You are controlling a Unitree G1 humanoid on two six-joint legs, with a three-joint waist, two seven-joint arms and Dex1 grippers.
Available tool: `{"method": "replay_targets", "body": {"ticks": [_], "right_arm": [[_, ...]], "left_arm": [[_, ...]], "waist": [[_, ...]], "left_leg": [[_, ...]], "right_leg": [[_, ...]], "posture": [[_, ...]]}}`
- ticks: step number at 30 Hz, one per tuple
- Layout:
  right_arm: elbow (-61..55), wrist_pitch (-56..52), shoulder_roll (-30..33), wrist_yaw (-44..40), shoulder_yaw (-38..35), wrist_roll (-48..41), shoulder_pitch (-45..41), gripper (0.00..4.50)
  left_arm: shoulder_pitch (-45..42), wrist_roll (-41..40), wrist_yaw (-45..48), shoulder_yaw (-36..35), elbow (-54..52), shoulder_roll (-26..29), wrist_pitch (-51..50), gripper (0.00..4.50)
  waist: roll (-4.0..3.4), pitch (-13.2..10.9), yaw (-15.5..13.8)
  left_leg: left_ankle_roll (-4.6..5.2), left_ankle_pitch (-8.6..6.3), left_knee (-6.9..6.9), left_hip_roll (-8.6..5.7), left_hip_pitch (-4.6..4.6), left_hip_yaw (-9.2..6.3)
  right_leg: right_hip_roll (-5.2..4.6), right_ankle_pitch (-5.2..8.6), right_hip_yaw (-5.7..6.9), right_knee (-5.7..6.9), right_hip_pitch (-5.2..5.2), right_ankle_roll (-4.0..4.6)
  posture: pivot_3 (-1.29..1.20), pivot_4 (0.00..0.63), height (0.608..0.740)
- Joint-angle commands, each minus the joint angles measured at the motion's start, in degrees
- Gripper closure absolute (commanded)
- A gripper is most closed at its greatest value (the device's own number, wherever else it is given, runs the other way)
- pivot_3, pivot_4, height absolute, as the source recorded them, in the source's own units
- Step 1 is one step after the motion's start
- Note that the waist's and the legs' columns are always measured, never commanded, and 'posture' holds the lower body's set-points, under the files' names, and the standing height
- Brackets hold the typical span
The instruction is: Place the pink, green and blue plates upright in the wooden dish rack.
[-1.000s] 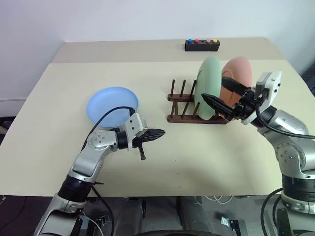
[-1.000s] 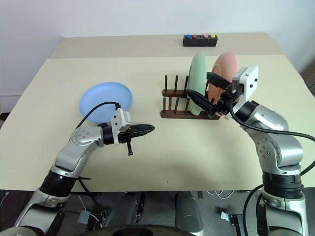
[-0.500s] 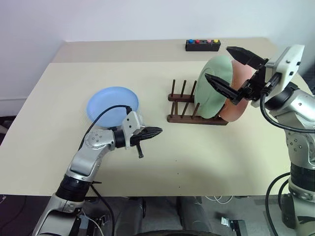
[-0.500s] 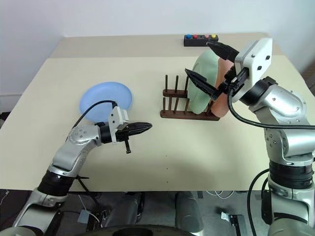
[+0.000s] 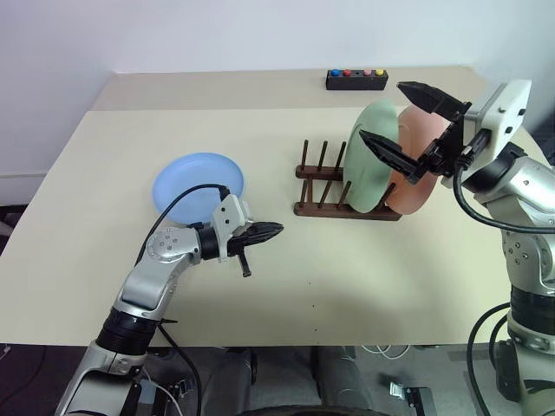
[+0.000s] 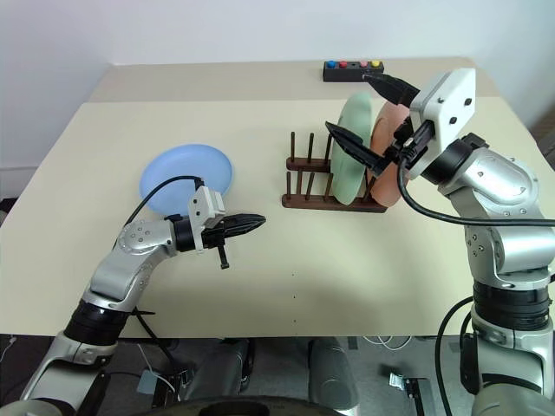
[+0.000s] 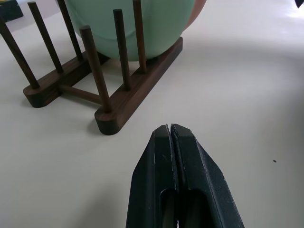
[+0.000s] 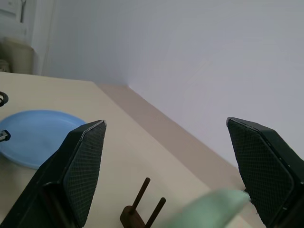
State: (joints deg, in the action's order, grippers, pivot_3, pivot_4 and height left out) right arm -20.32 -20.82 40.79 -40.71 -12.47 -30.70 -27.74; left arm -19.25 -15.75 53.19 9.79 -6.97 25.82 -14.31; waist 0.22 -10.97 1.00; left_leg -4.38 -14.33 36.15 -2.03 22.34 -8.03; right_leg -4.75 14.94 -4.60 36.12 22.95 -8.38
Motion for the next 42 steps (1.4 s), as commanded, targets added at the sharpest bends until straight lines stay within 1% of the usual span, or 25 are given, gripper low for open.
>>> {"method": "replay_targets", "body": {"ticks": [1, 5, 7, 9, 12, 14, 16, 18, 19, 20, 22, 23, 25, 26, 30, 33, 37, 38, 40, 42], "right_arm": [[-4.59, -2.83, 1.54, 0.19, -3.56, -3.14, 2.92, 0.36], [-8.21, -4.54, 1.4, 1.73, -5.18, -4.2, 7.06, 0.36], [-9.08, -4.82, 1.21, 2.27, -5.03, -4.27, 7.53, 0.36], [-10.14, -4.51, 1.37, 2.46, -4.2, -3.54, 7.3, 0.36], [-11.54, -2.09, 2.91, 0.97, -1.58, 0.02, 6.52, 0.33], [-11.67, -0.9, 3.6, 0.26, -0.3, 1.7, 6.28, 0.33], [-12.09, 2.07, 5.34, -2.39, 3.49, 5.48, 5.47, 0.33], [-11.95, 4.78, 6.18, -4.23, 7.08, 8.8, 4.34, 0.33], [-11.69, 5.63, 6.21, -4.57, 8.06, 9.73, 3.95, 0.33], [-11.36, 6.25, 5.89, -4.79, 9.05, 10.52, 3.44, 0.33], [-10.81, 7.31, 4.84, -5.07, 10.98, 11.75, 2.43, 0.33], [-10.38, 8.63, 4.12, -5.65, 13.13, 13.18, 1.88, 0.33], [-9.38, 10.98, 3.07, -6.48, 16.76, 16.0, 1.06, 0.33], [-8.78, 12.17, 2.62, -7.03, 18.18, 17.19, 0.8, 0.33], [-7.12, 14.97, 0.99, -8.2, 20.67, 19.43, 0.1, 0.33], [-6.57, 15.64, 0.04, -8.31, 20.85, 20.02, 0.07, 0.33], [-6.46, 16.17, -0.51, -7.94, 20.45, 20.74, 0.75, 0.33], [-6.59, 16.13, -0.58, -7.77, 20.27, 20.9, 0.96, 0.33], [-6.86, 16.03, -0.66, -7.54, 20.0, 21.2, 1.34, 0.33], [-7.15, 15.92, -0.69, -7.32, 19.82, 21.42, 1.8, 0.33]], "left_arm": [[0.16, -0.76, -0.43, -1.35, -2.02, 0.37, 0.62, 4.5], [0.71, -0.86, -0.77, -1.67, -2.3, 0.67, 0.62, 4.5], [0.53, -0.8, -1.16, -2.32, -1.83, 0.93, 0.71, 4.5], [0.02, -2.11, -2.22, -4.79, -1.2, 1.19, -0.47, 4.5], [-1.88, -6.0, -6.48, -11.61, -0.1, 1.65, -6.26, 3.65], [-2.71, -6.98, -7.79, -13.67, 0.43, 1.94, -7.89, 2.72], [-5.5, -5.31, -12.43, -17.79, 3.86, 3.58, -8.38, 1.73], [-8.54, -1.46, -18.39, -19.85, 7.56, 5.85, -9.41, 0.65], [-9.45, -0.1, -20.29, -19.96, 8.73, 6.6, -9.87, 0.2], [-10.47, 1.23, -22.12, -20.03, 10.27, 7.53, -10.59, 0.04], [-12.38, 2.94, -24.78, -20.18, 13.33, 9.12, -13.2, 0.04], [-14.55, 3.93, -27.72, -21.02, 16.71, 10.12, -16.96, 0.04], [-17.65, 5.87, -31.38, -21.48, 22.15, 11.68, -20.99, 0.04], [-18.5, 5.76, -31.35, -21.42, 23.6, 12.1, -22.67, 0.04], [-21.82, 8.67, -29.75, -16.41, 30.41, 13.59, -27.14, 0.04], [-24.57, 8.21, -29.11, -16.7, 35.33, 12.8, -28.21, 0.04], [-26.63, 8.1, -26.66, -14.57, 39.03, 11.3, -30.01, 0.04], [-26.83, 7.74, -26.41, -14.77, 39.52, 10.78, -30.07, 0.27], [-26.98, 7.08, -25.61, -15.19, 39.64, 9.93, -30.13, 0.92], [-26.81, 7.24, -25.27, -14.93, 39.2, 9.33, -30.27, 1.85]], "waist": [[0.0, 0.0, -0.17], [0.0, 0.0, -0.13], [0.0, 0.0, 0.03], [0.0, 0.0, 0.11], [0.01, -0.01, 0.1], [0.01, -0.01, 0.05], [0.02, -0.02, 0.03], [0.07, -0.04, 0.04], [0.1, -0.06, 0.14], [0.11, -0.06, 0.17], [0.11, -0.06, 0.14], [0.12, -0.07, 0.12], [0.22, -0.11, 0.15], [0.24, -0.13, 0.18], [0.33, -0.18, 0.04], [0.42, -0.21, -0.01], [0.48, -0.2, -0.03], [0.48, -0.2, -0.01], [0.48, -0.2, 0.04], [0.48, -0.2, 0.05]], "left_leg": [[0.0, 0.0, 0.0, 0.0, 0.0, 0.0], [0.0, 0.0, 0.0, -0.01, 0.04, -0.01], [0.0, 0.0, 0.02, 0.0, 0.03, 0.01], [0.0, 0.0, 0.01, 0.01, 0.0, 0.0], [0.0, 0.0, 0.02, 0.02, 0.01, 0.0], [0.0, 0.0, 0.02, 0.02, 0.01, 0.0], [0.0, 0.0, 0.03, 0.01, 0.01, 0.0], [0.0, 0.0, 0.03, 0.01, 0.01, -0.01], [0.0, 0.0, 0.02, 0.01, 0.01, -0.01], [0.0, 0.0, 0.02, 0.01, 0.01, -0.01], [-0.01, 0.0, 0.0, 0.0, 0.03, 0.0], [-0.01, 0.0, 0.0, 0.0, 0.03, 0.0], [-0.01, 0.0, -0.02, 0.0, 0.04, -0.03], [-0.01, 0.0, -0.02, 0.01, 0.04, -0.06], [-0.01, 0.0, 0.0, -0.01, 0.08, -0.04], [-0.03, 0.01, 0.0, -0.01, 0.09, -0.07], [-0.04, 0.02, 0.01, -0.01, 0.1, -0.07], [-0.04, 0.02, 0.0, -0.01, 0.1, -0.07], [-0.05, 0.02, 0.0, -0.01, 0.1, -0.07], [-0.05, 0.02, -0.01, -0.01, 0.1, -0.07]], "right_leg": [[0.0, 0.0, 0.0, 0.0, 0.0, 0.0], [-0.01, 0.0, 0.0, -0.01, 0.01, 0.0], [-0.01, 0.0, 0.0, 0.0, 0.02, 0.0], [0.02, 0.0, 0.0, 0.01, 0.02, 0.01], [0.02, 0.0, 0.0, 0.01, 0.02, 0.01], [0.02, 0.0, 0.01, 0.01, 0.03, 0.01], [0.01, 0.0, 0.01, 0.0, 0.02, 0.0], [0.02, -0.01, 0.03, 0.01, 0.03, 0.0], [0.02, -0.01, 0.04, 0.01, 0.04, 0.0], [0.03, -0.01, 0.04, 0.01, 0.06, 0.0], [0.0, -0.01, 0.03, -0.01, 0.06, -0.01], [0.0, -0.01, 0.03, -0.01, 0.06, -0.01], [0.02, -0.01, 0.05, 0.02, 0.09, -0.01], [0.03, -0.01, 0.08, 0.04, 0.11, -0.01], [0.01, -0.01, 0.07, 0.02, 0.12, -0.01], [0.02, -0.02, 0.09, 0.06, 0.14, -0.01], [0.02, -0.02, 0.09, 0.08, 0.15, 0.0], [0.01, -0.02, 0.09, 0.08, 0.15, 0.0], [0.01, -0.02, 0.08, 0.09, 0.15, 0.0], [0.02, -0.02, 0.08, 0.1, 0.15, 0.0]], "posture": [[0.0, 0.15, 0.74], [0.0, 0.15, 0.74], [0.0, 0.15, 0.74], [0.0, 0.15, 0.74], [0.0, 0.15, 0.74], [0.0, 0.15, 0.74], [0.0, 0.15, 0.74], [0.0, 0.15, 0.74], [0.0, 0.15, 0.74], [0.0, 0.15, 0.74], [0.0, 0.15, 0.74], [0.0, 0.15, 0.74], [0.0, 0.15, 0.74], [0.0, 0.15, 0.74], [0.0, 0.15, 0.74], [0.0, 0.15, 0.74], [0.0, 0.15, 0.74], [0.0, 0.15, 0.74], [0.0, 0.15, 0.74], [0.0, 0.15, 0.74]]}}
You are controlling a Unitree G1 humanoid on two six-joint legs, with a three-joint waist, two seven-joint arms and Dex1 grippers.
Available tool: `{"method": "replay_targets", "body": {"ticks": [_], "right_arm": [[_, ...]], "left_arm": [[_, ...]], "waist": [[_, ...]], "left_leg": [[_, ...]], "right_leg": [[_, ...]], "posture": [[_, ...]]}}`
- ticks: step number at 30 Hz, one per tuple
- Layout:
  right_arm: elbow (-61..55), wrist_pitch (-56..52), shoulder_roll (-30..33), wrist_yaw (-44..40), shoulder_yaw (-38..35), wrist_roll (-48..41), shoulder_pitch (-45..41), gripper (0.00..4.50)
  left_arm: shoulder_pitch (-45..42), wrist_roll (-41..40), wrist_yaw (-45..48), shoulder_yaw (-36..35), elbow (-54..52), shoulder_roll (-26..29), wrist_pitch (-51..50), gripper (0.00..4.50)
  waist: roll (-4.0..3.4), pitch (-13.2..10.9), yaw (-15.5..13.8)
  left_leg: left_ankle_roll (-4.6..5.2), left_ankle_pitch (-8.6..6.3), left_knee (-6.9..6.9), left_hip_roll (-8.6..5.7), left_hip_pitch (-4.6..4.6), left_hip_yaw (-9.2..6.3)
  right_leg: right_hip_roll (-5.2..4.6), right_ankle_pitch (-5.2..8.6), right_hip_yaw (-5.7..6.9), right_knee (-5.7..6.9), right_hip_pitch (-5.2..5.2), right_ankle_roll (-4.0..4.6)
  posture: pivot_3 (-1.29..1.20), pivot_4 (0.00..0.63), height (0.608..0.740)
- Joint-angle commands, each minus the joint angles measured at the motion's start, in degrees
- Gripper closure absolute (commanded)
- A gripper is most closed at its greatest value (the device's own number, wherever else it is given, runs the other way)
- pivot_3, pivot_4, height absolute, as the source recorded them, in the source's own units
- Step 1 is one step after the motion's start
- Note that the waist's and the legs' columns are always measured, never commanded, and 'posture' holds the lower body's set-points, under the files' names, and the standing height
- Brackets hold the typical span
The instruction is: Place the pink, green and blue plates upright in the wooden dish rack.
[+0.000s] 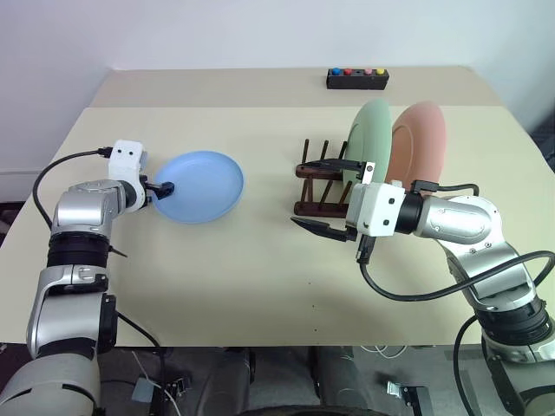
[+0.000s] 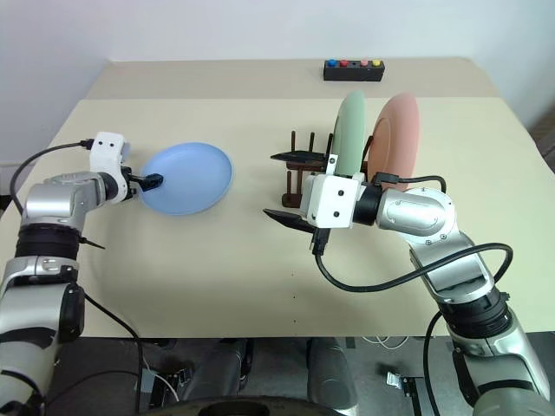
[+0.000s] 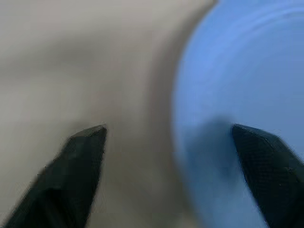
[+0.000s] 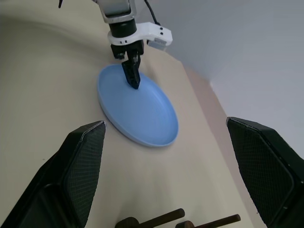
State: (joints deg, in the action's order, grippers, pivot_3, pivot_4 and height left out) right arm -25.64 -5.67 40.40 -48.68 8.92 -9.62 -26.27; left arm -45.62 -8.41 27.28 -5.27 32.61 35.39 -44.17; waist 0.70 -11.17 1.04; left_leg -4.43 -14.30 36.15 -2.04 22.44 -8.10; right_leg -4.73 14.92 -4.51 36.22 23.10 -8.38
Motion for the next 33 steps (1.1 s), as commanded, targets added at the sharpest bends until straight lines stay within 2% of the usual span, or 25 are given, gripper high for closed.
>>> {"method": "replay_targets", "body": {"ticks": [1, 5, 13, 16, 18, 22, 33], "right_arm": [[-1.95, 0.72, -0.31, 0.79, -1.66, 0.47, 0.58, 0.33], [-1.82, 0.44, -0.46, 1.5, -1.83, 1.25, 1.19, 0.33], [0.55, -0.37, -1.1, 3.54, -0.48, 6.01, 0.38, 0.33], [1.93, 0.27, -1.77, 4.91, 0.36, 9.31, -1.25, 0.33], [3.6, 1.1, -2.91, 6.61, 1.36, 12.39, -3.47, 0.33], [6.71, 3.5, -4.38, 7.74, 3.19, 16.34, -6.38, 0.33], [15.21, 12.06, -8.46, 13.33, 7.55, 28.0, -13.16, 0.33]], "left_arm": [[-0.3, 0.1, 0.44, 0.22, -0.52, -0.48, -0.27, 2.43], [0.21, -0.12, -1.61, -1.41, -0.91, -1.43, 1.24, 4.42], [1.59, -5.54, -7.89, -11.25, -10.39, -7.88, 11.86, 4.47], [2.98, -8.77, -12.5, -14.97, -20.08, -11.84, 12.27, 4.47], [4.48, -9.13, -15.75, -14.29, -28.85, -14.78, 10.84, 4.47], [2.81, -9.65, -21.21, -13.44, -36.55, -18.79, 7.28, 4.47], [-4.25, -7.35, -31.04, -7.42, -47.28, -23.69, -3.04, 4.47]], "waist": [[0.0, 0.0, 0.0], [0.01, 0.03, -0.19], [0.06, 0.03, -0.31], [0.07, 0.03, -0.13], [0.08, 0.03, 0.08], [0.09, 0.03, -0.07], [0.13, 0.02, -0.03]], "left_leg": [[0.0, 0.0, 0.0, 0.0, 0.0, 0.0], [-0.01, 0.01, 0.02, 0.0, -0.02, 0.0], [-0.06, 0.03, 0.07, 0.0, -0.01, -0.02], [-0.07, 0.04, 0.06, 0.0, 0.01, -0.02], [-0.07, 0.04, 0.03, 0.0, 0.02, 0.02], [-0.09, 0.05, 0.0, 0.0, 0.03, 0.02], [-0.12, 0.06, 0.0, -0.01, 0.03, 0.03]], "right_leg": [[0.0, 0.0, 0.0, 0.0, 0.0, 0.0], [0.0, 0.0, -0.01, 0.03, 0.0, 0.01], [-0.03, -0.02, 0.0, 0.03, -0.02, 0.01], [-0.03, -0.02, 0.0, 0.03, 0.01, 0.02], [-0.05, -0.03, -0.02, 0.03, 0.06, 0.02], [-0.04, -0.04, -0.02, 0.04, 0.1, 0.04], [-0.03, -0.05, -0.02, 0.02, 0.09, 0.05]], "posture": [[0.0, 0.15, 0.74], [0.0, 0.15, 0.74], [0.0, 0.15, 0.74], [0.0, 0.15, 0.74], [0.0, 0.15, 0.74], [0.0, 0.15, 0.74], [0.0, 0.15, 0.74]]}}
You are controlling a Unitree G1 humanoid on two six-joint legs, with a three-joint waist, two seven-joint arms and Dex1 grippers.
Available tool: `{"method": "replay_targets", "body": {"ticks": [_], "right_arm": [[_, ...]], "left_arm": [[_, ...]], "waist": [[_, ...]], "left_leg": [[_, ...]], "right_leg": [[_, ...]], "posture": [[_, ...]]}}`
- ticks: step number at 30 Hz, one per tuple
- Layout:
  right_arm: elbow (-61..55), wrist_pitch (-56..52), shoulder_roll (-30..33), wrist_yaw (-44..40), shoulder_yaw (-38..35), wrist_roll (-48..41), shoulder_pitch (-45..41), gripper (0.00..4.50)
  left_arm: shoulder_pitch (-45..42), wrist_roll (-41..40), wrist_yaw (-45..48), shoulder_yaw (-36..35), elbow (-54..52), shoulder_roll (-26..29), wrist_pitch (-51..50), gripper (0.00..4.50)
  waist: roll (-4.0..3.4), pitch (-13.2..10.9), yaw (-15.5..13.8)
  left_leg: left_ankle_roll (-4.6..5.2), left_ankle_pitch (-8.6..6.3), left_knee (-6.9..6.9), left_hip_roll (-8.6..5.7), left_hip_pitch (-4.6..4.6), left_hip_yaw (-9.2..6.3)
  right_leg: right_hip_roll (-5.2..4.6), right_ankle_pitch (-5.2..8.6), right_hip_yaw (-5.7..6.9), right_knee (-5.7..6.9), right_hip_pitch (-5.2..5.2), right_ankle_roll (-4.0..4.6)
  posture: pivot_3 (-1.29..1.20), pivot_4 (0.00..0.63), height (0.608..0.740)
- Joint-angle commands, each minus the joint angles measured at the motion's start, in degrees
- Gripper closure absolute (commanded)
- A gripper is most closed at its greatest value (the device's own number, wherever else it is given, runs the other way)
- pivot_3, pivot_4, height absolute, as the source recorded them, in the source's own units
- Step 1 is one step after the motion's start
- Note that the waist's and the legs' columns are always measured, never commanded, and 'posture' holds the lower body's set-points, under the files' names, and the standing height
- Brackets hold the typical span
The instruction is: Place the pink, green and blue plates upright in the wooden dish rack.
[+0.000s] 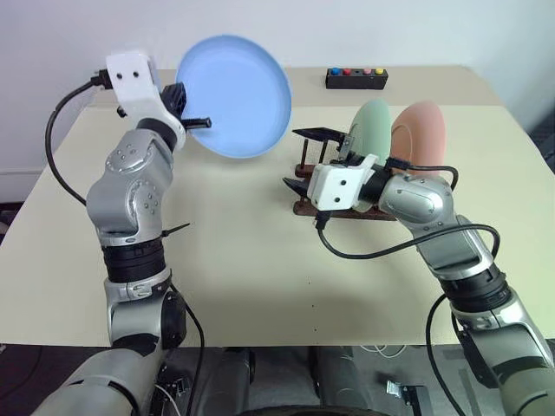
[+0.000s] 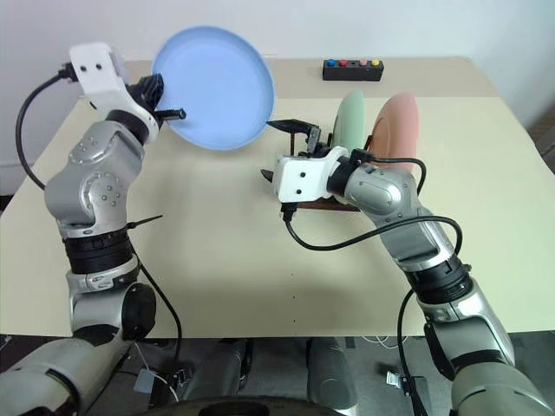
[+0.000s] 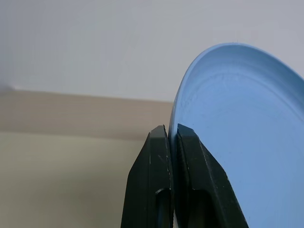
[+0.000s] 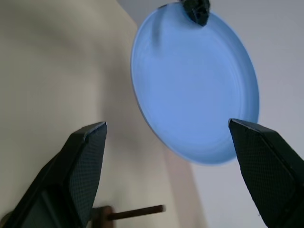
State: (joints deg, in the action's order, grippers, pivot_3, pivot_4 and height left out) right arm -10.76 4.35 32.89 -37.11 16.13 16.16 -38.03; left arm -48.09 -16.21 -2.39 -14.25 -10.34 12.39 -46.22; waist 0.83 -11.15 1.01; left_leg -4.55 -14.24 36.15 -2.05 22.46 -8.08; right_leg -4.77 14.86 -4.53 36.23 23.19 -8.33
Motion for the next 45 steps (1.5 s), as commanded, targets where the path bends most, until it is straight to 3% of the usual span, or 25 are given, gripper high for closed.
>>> {"method": "replay_targets", "body": {"ticks": [1, 13, 16, 22, 23, 33, 37, 43, 45], "right_arm": [[0.66, 2.34, -1.2, 1.98, 0.4, 2.67, -1.54, 0.33], [6.58, 4.86, -3.95, 4.65, 1.75, 8.77, -3.21, 0.33], [7.27, 5.46, -4.05, 4.29, 2.14, 9.31, -2.86, 1.19], [7.8, 6.14, -4.07, 4.32, 2.1, 9.82, -2.65, 4.29], [7.84, 6.18, -4.04, 4.34, 2.08, 9.86, -2.67, 4.47], [7.24, 6.67, -3.78, 5.51, 1.28, 10.1, -2.04, 4.47], [7.12, 7.15, -3.24, 6.07, 0.88, 10.24, -1.97, 4.5], [7.22, 8.66, -2.71, 6.85, 0.88, 10.48, -2.43, 4.5], [7.34, 9.57, -2.46, 7.12, 0.78, 10.6, -2.55, 4.5]], "left_arm": [[-1.86, 0.56, -1.55, 1.97, -4.8, -0.87, -1.17, 4.47], [-3.25, -2.12, -2.66, 4.16, -10.46, -6.86, -7.42, 4.47], [-2.85, -2.13, -2.49, 4.46, -10.77, -6.6, -7.65, 4.5], [-2.77, -2.49, -2.32, 3.76, -10.92, -6.46, -7.97, 4.5], [-2.77, -2.54, -2.28, 3.76, -10.98, -6.48, -7.98, 4.5], [-2.85, -5.7, -0.07, 0.43, -10.58, -7.37, -5.8, 4.5], [-4.71, -9.88, 0.86, -5.83, -9.99, -6.92, -0.7, 3.03], [-5.33, -11.25, 0.43, -11.09, -6.29, -3.08, 5.22, 0.05], [-5.18, -10.8, 0.07, -13.0, -4.27, -0.93, 7.72, 0.05]], "waist": [[0.0, 0.0, 0.02], [0.0, 0.0, 0.17], [0.0, 0.0, 0.15], [0.0, 0.0, 0.11], [0.0, 0.0, 0.13], [0.0, 0.0, 0.13], [0.01, -0.01, 0.16], [0.01, -0.01, 0.13], [0.01, -0.01, 0.12]], "left_leg": [[0.0, 0.0, 0.0, 0.0, 0.0, 0.0], [-0.03, 0.02, 0.0, 0.0, 0.0, 0.0], [-0.04, 0.02, -0.01, 0.0, 0.0, 0.0], [-0.04, 0.02, 0.0, 0.0, 0.0, 0.01], [-0.04, 0.02, 0.0, 0.0, 0.0, 0.01], [-0.05, 0.03, 0.0, 0.0, 0.0, 0.01], [-0.06, 0.03, 0.0, 0.0, 0.0, 0.01], [-0.11, 0.06, 0.0, 0.0, 0.0, 0.02], [-0.1, 0.06, 0.01, 0.0, 0.0, 0.01]], "right_leg": [[0.0, 0.0, 0.0, 0.0, 0.0, 0.0], [0.01, 0.0, 0.0, 0.0, 0.0, 0.01], [0.02, 0.0, -0.01, 0.0, 0.0, 0.01], [0.02, 0.0, -0.01, 0.0, 0.0, 0.01], [0.02, 0.0, 0.0, 0.0, 0.0, 0.01], [0.02, 0.0, -0.01, 0.0, 0.0, 0.01], [0.02, 0.0, -0.01, 0.0, 0.0, 0.01], [0.02, 0.0, -0.01, 0.0, 0.0, 0.01], [0.02, 0.0, 0.0, 0.0, 0.0, 0.01]], "posture": [[0.0, 0.15, 0.74], [0.0, 0.15, 0.74], [0.0, 0.15, 0.74], [0.0, 0.15, 0.74], [0.0, 0.15, 0.74], [0.0, 0.15, 0.74], [0.0, 0.15, 0.74], [0.0, 0.15, 0.74], [0.0, 0.15, 0.74]]}}
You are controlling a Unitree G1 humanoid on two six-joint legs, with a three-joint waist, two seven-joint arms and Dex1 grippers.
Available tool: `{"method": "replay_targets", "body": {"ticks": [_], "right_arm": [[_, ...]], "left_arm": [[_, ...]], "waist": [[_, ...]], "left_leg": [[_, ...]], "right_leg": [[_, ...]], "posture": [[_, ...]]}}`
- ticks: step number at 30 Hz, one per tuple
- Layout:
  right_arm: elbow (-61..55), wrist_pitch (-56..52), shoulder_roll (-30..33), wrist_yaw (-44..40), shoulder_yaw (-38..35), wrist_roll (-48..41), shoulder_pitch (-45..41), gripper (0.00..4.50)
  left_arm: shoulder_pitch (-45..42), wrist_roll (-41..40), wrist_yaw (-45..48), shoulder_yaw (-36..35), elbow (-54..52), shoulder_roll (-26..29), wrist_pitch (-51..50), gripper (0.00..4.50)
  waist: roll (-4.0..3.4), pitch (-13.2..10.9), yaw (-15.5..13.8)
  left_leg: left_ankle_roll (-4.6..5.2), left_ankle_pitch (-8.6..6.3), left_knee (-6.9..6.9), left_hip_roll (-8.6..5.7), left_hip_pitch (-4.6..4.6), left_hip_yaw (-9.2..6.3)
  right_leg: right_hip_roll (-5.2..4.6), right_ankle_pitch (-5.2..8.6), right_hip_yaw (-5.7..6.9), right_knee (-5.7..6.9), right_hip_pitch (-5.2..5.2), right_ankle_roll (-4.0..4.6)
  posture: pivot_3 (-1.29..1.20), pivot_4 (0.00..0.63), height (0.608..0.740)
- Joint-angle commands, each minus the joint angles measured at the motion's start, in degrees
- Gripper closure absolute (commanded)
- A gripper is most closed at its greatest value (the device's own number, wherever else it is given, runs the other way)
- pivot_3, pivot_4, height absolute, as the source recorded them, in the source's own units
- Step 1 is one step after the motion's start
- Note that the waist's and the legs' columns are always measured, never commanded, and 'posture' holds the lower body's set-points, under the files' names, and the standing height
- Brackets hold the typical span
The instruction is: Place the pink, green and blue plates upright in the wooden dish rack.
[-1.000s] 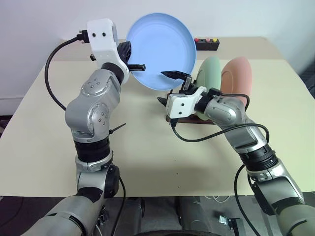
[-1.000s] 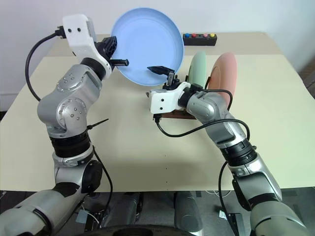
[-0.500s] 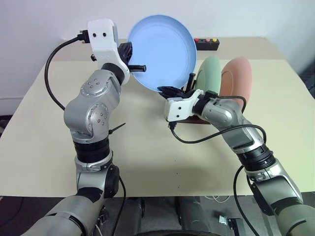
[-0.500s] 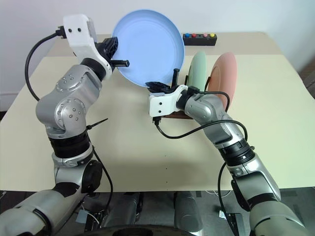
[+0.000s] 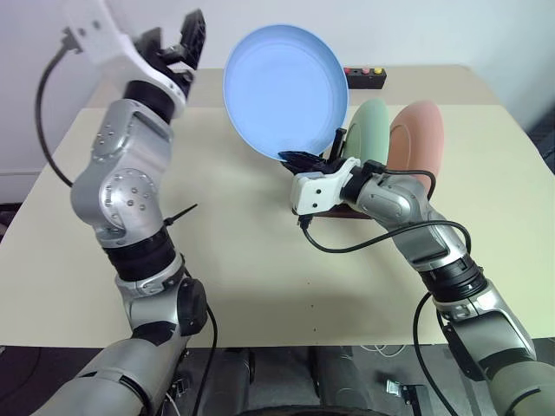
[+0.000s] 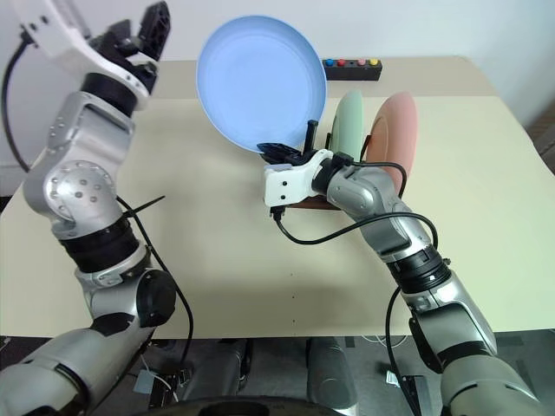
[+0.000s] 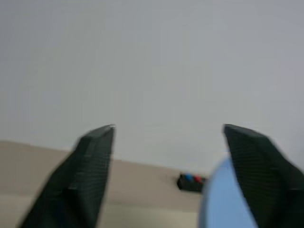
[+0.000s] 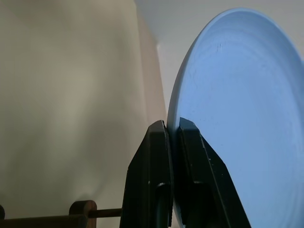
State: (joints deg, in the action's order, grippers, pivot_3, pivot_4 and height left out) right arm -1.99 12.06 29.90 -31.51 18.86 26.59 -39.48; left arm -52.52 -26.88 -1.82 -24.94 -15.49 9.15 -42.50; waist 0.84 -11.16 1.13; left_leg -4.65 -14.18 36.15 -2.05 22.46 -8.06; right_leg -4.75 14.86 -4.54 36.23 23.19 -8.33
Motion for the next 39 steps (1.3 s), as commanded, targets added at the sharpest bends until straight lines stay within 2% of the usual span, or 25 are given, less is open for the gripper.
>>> {"method": "replay_targets", "body": {"ticks": [1, 4, 8, 13, 17, 23, 31, 39], "right_arm": [[-1.32, 2.28, 0.68, 1.64, -2.03, 0.21, -1.16, 4.5], [-0.77, 4.29, 1.43, 2.34, -2.25, 0.47, -1.59, 4.5], [-0.32, 6.09, 1.74, 2.4, -3.59, -2.0, -2.59, 4.5], [-4.02, 1.27, -2.94, -1.83, -7.42, -16.76, -3.43, 4.5], [-11.84, -10.68, -8.4, -4.92, -9.85, -31.58, -2.03, 4.5], [-20.86, -26.77, -11.42, -3.36, -14.05, -46.74, 2.99, 4.5], [-25.93, -38.98, -14.05, 1.93, -19.55, -59.28, 6.58, 4.5], [-26.11, -42.87, -16.13, 5.83, -20.49, -64.13, 8.72, 4.5]], "left_arm": [[-0.7, 0.06, -0.64, -3.2, 1.91, 3.32, 5.37, 0.05], [0.45, 1.84, -0.63, -4.22, 6.16, 8.2, 6.39, 0.05], [6.89, 5.41, 5.49, 1.06, 8.57, 14.86, 8.32, 0.05], [18.97, 10.24, 16.0, 11.43, 8.75, 19.77, 13.03, 0.05], [27.18, 7.48, 24.88, 16.68, 3.78, 17.99, 17.5, 0.05], [35.62, 9.14, 33.95, 23.01, 2.27, 18.54, 23.86, 0.05], [40.03, 9.57, 41.76, 24.95, 1.67, 19.72, 30.78, 0.05], [39.96, 10.4, 42.34, 25.73, 2.03, 19.36, 30.94, 0.05]], "waist": [[0.0, 0.0, 0.03], [0.0, 0.0, 0.08], [0.0, 0.0, 0.2], [0.0, 0.0, 0.12], [0.0, 0.0, 0.13], [-0.02, 0.03, -0.02], [-0.05, 0.02, 0.05], [-0.05, 0.02, 0.05]], "left_leg": [[0.0, 0.0, 0.0, 0.0, 0.0, 0.0], [0.0, 0.0, -0.02, 0.0, 0.0, 0.0], [0.03, -0.02, -0.03, 0.0, -0.01, 0.0], [0.04, -0.02, -0.02, 0.01, -0.01, -0.01], [0.04, -0.02, -0.08, 0.03, 0.0, -0.02], [0.06, -0.03, -0.07, 0.04, -0.02, -0.05], [0.07, -0.04, -0.1, 0.06, -0.03, -0.03], [0.07, -0.04, -0.09, 0.06, -0.03, -0.02]], "right_leg": [[0.0, 0.0, 0.0, 0.0, 0.0, 0.0], [0.0, 0.0, 0.0, 0.0, 0.01, 0.0], [0.0, 0.0, 0.0, 0.0, 0.01, 0.0], [0.0, -0.02, 0.0, 0.02, 0.0, 0.03], [0.0, -0.02, -0.01, 0.02, 0.03, 0.05], [0.0, -0.05, 0.01, 0.02, 0.0, 0.1], [0.02, -0.06, 0.0, 0.05, 0.03, 0.13], [0.03, -0.06, 0.0, 0.04, 0.04, 0.12]], "posture": [[0.0, 0.15, 0.74], [0.0, 0.15, 0.74], [0.0, 0.15, 0.74], [0.0, 0.15, 0.74], [0.0, 0.15, 0.74], [0.0, 0.15, 0.74], [0.0, 0.15, 0.74], [0.0, 0.15, 0.74]]}}
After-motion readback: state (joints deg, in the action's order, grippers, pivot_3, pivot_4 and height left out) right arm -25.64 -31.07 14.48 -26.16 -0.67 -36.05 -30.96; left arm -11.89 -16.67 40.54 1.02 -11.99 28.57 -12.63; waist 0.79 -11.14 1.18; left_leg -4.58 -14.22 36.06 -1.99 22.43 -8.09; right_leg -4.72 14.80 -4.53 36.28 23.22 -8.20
